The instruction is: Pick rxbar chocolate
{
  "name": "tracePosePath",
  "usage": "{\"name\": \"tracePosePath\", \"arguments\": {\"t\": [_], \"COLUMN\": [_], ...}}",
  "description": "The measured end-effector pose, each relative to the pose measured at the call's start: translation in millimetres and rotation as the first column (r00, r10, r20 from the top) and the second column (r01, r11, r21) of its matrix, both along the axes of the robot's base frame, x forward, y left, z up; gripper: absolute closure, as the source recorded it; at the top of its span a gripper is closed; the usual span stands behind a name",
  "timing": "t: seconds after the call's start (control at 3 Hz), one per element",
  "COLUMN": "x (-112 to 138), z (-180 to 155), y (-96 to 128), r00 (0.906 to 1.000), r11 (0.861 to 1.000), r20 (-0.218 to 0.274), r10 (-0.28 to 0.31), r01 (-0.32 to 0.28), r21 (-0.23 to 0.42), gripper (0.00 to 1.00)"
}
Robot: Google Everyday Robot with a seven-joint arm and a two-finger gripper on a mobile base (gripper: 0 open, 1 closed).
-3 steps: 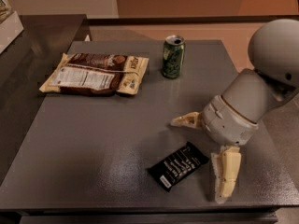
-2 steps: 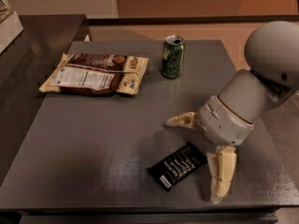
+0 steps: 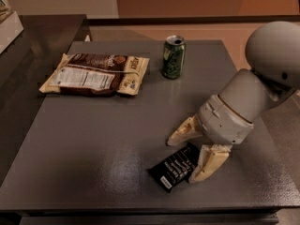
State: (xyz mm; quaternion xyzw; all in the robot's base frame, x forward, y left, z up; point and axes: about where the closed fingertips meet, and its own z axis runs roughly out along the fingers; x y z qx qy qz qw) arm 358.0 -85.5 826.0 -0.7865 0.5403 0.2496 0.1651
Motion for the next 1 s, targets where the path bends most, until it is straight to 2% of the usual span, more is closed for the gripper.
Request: {"name": "tracePosePath", "arguments": {"t": [0.67,1.0], "x": [6,11], "z": [11,24], "y": [-6,-5], "r00": [0.9999,0.9992], "r11": [1.0,0.998], "r20": [0.014,0.032], "r10": [-0.01,-0.025], "r01": [0.009,0.023], "r21": [0.029,0.058], "gripper": [0.87,1.0]}}
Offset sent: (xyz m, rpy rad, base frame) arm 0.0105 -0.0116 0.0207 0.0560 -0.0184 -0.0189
